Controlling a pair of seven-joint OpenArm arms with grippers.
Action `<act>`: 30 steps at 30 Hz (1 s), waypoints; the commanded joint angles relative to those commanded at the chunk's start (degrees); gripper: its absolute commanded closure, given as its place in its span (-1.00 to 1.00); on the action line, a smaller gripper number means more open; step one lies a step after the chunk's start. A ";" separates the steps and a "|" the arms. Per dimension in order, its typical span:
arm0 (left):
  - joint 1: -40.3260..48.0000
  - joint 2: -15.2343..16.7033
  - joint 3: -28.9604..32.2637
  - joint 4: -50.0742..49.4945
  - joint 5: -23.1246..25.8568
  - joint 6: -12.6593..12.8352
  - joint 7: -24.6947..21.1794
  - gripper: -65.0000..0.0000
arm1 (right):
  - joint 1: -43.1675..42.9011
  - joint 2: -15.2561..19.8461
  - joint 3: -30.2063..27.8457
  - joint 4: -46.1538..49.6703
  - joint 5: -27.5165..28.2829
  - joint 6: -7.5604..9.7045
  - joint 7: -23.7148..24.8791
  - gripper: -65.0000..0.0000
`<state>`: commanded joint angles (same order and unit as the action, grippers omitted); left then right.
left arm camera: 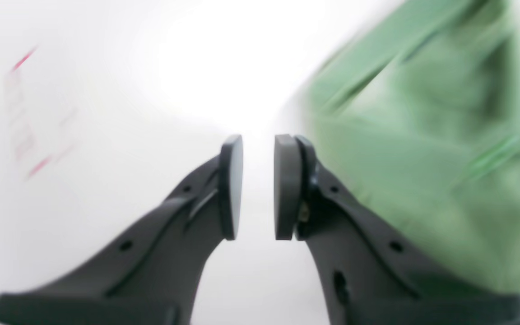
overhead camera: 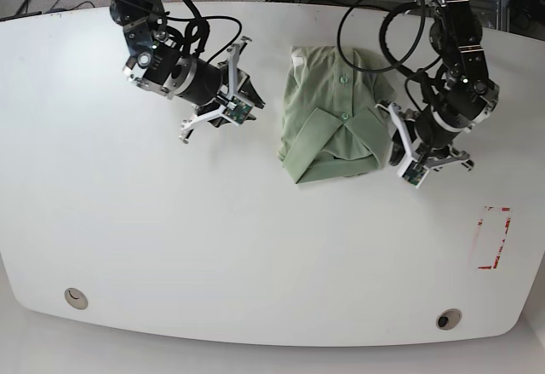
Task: Layout the t-shirt on the table in an organized manner, then fold the t-shirt properly
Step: 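Grasp the folded shirt with the left gripper and release the right gripper, then carry the folded shirt with the left gripper to the table edge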
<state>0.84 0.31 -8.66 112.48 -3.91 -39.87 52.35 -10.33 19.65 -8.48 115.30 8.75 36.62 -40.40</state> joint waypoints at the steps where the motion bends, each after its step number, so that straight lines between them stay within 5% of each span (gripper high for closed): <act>1: -0.62 1.32 2.29 -0.26 0.70 2.99 0.00 0.68 | -0.26 0.00 2.29 0.00 0.00 0.00 0.00 0.62; 3: -1.32 2.55 5.54 -0.44 1.67 6.95 -0.09 0.68 | -0.26 0.00 5.71 0.00 0.09 0.18 0.09 0.62; 6: -1.14 5.27 11.25 -0.53 2.29 14.24 -2.11 0.68 | -0.18 -0.18 12.04 0.00 0.09 2.81 0.09 0.62; 10: 2.37 7.47 18.11 -1.67 4.66 23.65 -11.52 0.68 | 0.09 -0.26 19.43 -0.09 0.09 3.38 0.00 0.62; 14: 5.80 8.00 24.35 -5.36 9.58 30.42 -20.57 0.68 | 0.97 -0.26 23.30 -0.26 0.09 3.38 -0.09 0.62; 23: 11.08 7.65 31.12 -20.48 17.67 39.30 -38.15 0.68 | 1.32 -0.26 27.34 -0.44 0.09 3.38 -0.18 0.62; 30: 12.22 6.95 27.43 -25.58 17.49 39.03 -39.65 0.68 | 1.05 -0.35 27.25 -0.44 0.09 3.38 -0.18 0.62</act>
<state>13.05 7.25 18.77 86.90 13.58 -0.84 12.70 -9.27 19.30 18.77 114.86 8.84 40.00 -40.57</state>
